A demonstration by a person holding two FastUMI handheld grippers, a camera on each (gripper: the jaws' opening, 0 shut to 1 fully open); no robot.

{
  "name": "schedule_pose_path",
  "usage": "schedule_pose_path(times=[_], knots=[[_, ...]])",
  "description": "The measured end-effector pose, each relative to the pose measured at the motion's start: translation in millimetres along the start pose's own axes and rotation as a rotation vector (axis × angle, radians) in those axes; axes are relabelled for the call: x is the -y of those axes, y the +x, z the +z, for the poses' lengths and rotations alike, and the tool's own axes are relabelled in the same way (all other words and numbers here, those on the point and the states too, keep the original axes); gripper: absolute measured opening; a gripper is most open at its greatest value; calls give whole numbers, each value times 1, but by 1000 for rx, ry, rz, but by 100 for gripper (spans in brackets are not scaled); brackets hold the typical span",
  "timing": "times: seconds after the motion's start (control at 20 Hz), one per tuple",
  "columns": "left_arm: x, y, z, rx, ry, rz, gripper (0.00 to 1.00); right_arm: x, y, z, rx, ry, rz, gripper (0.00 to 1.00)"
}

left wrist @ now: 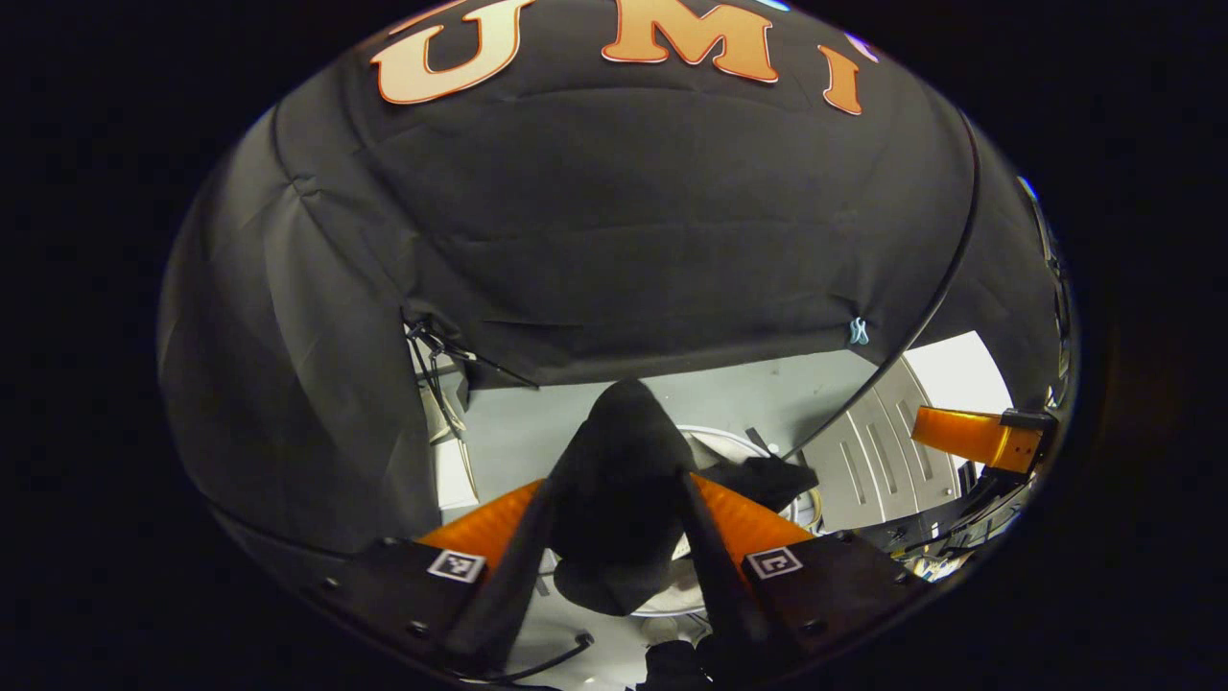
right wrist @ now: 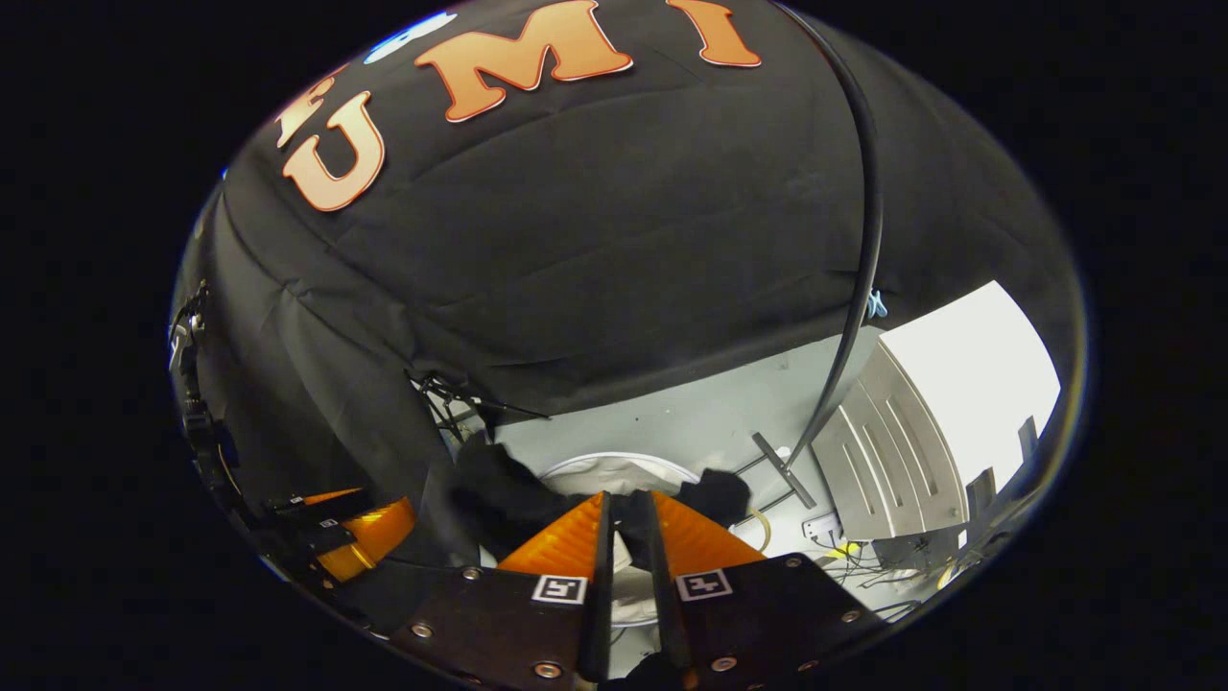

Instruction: Grasp the clothes on the hanger with both hands and then place them into the laundry hamper below.

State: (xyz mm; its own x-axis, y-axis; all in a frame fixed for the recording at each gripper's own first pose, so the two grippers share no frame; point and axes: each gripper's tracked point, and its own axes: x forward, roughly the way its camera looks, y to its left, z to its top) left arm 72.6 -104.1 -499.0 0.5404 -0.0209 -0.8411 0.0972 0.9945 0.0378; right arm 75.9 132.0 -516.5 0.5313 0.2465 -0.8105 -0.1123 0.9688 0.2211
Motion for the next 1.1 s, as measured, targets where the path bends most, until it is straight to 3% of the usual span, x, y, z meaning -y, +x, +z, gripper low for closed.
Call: schedule_pose_path(times=[0.05, 0.1, 0.2, 0.3, 0.4, 0.6, 0.85, 1.1], knots=[[-1, -3, 4, 5, 4, -2, 85, 3, -3, 1, 3, 6, -8, 12], [-1, -5, 5, 12, 4, -2, 84, 7, -4, 3, 8, 12, -18, 46], [-6, -11, 13, 35, -6, 5, 99, 16, -10, 5, 19, 12, -44, 43], [-10, -21, 19, 60, -22, 7, 99, 27, -19, 12, 40, 16, -73, 69], [-18, -33, 24, 88, -29, 20, 99, 41, -31, 21, 72, 16, -112, 87], [-32, -58, 30, 149, -61, 26, 99, 76, -67, 40, 143, 26, -183, 94], [-63, -99, 40, 228, -125, 49, 96, 124, -121, 52, 236, 40, -281, 94], [-94, -151, 68, 356, -122, 115, 99, 161, -181, 70, 330, 30, -351, 94]])
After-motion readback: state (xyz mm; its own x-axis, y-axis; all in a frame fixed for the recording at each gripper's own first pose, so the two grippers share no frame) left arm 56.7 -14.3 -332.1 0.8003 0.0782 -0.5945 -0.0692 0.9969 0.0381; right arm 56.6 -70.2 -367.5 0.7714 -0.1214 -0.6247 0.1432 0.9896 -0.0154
